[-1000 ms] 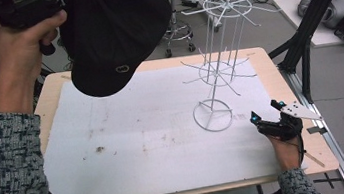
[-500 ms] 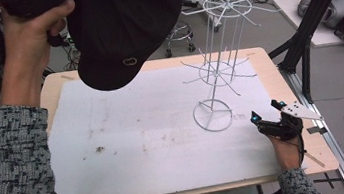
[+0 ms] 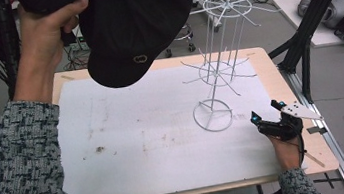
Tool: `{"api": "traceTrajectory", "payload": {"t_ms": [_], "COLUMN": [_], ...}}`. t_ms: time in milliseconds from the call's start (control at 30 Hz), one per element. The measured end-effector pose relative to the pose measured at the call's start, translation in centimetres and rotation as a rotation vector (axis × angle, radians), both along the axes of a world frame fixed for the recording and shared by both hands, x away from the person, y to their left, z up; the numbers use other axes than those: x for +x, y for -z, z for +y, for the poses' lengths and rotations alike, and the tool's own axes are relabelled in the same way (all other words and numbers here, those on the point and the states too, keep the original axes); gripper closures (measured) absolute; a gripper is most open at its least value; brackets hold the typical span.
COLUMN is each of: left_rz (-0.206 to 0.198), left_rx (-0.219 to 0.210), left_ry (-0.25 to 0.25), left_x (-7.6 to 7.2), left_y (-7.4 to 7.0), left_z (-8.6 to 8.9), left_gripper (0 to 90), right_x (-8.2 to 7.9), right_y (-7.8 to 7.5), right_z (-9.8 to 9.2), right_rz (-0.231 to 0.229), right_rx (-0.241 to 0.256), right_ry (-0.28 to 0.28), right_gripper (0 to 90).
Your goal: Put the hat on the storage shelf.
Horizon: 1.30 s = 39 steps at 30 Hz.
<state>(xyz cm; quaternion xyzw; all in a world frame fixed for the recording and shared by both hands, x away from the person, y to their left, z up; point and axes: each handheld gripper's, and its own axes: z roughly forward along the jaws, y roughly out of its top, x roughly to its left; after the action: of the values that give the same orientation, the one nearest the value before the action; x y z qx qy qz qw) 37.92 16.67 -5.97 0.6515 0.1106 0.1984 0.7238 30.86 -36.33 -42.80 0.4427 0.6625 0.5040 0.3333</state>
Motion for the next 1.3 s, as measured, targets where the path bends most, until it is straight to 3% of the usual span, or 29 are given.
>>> {"api": "traceTrajectory", "payload": {"t_ms": [167,667,867,1167,1300], "left_rz": [-0.001,0.056,0.078,0.097,0.104], "left_rx": [0.002,0.004,0.044,0.139,0.160], "left_ry": [0.003,0.033,0.045,0.000,-0.007], "left_x": [0.2,1.3,1.6,1.4,1.5], "left_y": [0.1,2.0,2.6,3.0,3.1], "left_z": [-0.4,-1.2,-1.8,-2.7,-2.8], "left_gripper": [81.1,80.9,80.4,79.5,78.3], "right_x": [0.0,0.0,0.0,0.0,0.0], "right_y": [0.0,0.0,0.0,0.0,0.0], "right_z": [0.0,-0.1,-0.1,-0.1,0.0], "right_rz": [0.000,0.000,0.000,-0.002,-0.002], "right_rx": [-0.001,-0.006,-0.006,-0.006,-0.007], "right_ry": [-0.001,-0.002,-0.001,-0.002,-0.001], "right_gripper": [10.8,10.8,10.8,10.8,10.8]}}
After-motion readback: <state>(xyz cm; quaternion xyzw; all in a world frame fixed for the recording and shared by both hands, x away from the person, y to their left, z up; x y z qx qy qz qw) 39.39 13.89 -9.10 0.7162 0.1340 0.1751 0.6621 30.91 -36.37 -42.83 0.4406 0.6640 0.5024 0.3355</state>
